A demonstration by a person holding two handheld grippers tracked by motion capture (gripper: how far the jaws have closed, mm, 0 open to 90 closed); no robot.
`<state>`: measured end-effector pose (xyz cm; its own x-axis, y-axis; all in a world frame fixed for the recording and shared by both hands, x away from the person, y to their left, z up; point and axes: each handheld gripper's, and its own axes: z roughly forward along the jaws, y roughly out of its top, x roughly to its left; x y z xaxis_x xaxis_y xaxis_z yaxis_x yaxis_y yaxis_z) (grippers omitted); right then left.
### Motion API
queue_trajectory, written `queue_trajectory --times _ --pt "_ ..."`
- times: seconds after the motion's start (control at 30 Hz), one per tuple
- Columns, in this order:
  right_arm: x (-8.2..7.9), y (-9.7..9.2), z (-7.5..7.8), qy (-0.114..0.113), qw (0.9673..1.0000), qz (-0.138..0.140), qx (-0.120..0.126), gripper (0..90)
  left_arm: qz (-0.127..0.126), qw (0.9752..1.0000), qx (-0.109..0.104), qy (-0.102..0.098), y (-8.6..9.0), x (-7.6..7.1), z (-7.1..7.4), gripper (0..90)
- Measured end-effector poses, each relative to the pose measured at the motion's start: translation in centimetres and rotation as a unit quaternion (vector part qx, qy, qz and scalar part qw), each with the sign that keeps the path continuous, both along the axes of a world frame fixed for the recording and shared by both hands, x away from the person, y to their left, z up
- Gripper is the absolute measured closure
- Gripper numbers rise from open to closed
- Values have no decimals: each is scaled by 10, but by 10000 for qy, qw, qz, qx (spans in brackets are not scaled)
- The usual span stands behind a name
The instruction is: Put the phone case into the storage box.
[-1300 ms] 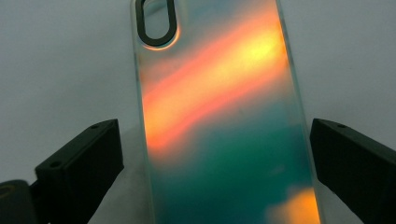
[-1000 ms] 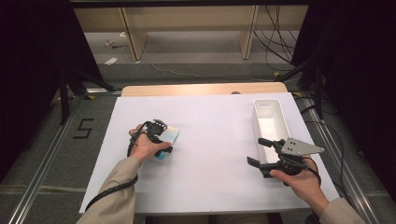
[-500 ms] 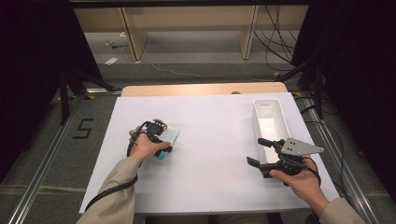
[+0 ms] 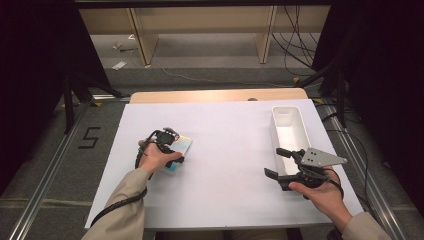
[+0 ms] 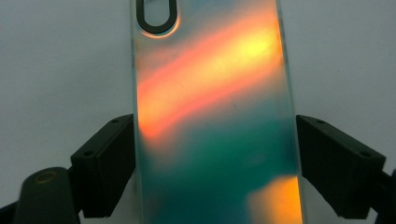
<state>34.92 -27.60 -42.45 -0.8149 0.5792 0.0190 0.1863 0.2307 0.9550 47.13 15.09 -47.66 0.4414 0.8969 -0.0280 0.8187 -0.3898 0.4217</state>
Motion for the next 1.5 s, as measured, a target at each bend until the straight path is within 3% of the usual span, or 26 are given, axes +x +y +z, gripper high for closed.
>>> queue_trajectory --times 0.77,1.03,1.5 --pt "-1 -2 2 -61 10000 -28 56 189 -11 10000 -72 -66 0 -2 1 171" --pt "-1 -2 2 -62 10000 -34 67 189 -58 9997 -158 -203 -3 -4 7 171" --pt "-1 -3 3 -69 9999 -62 57 187 -72 9974 -489 -518 -4 -8 17 171"
